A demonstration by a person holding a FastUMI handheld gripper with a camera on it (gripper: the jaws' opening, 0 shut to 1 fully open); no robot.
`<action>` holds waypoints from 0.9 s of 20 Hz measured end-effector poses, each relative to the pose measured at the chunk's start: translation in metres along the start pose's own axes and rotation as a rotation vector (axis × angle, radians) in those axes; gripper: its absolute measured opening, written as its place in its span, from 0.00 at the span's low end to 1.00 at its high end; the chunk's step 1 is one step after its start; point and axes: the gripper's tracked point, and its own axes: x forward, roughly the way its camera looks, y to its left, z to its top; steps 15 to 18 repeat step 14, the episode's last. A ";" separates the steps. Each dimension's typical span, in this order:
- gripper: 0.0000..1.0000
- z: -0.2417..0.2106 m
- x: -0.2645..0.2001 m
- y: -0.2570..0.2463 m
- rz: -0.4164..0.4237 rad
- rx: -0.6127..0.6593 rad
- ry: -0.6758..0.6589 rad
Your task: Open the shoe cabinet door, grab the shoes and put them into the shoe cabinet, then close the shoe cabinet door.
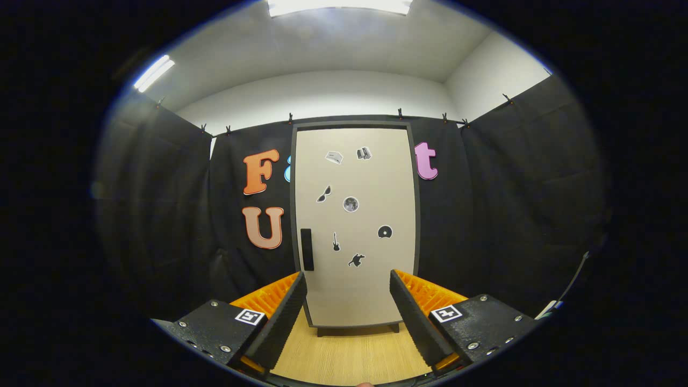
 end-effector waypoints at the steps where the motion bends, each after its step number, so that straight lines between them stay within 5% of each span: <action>1: 0.96 0.000 -0.002 -0.001 0.001 0.001 0.002; 18: 0.96 -0.002 0.001 -0.007 -0.003 0.006 -0.002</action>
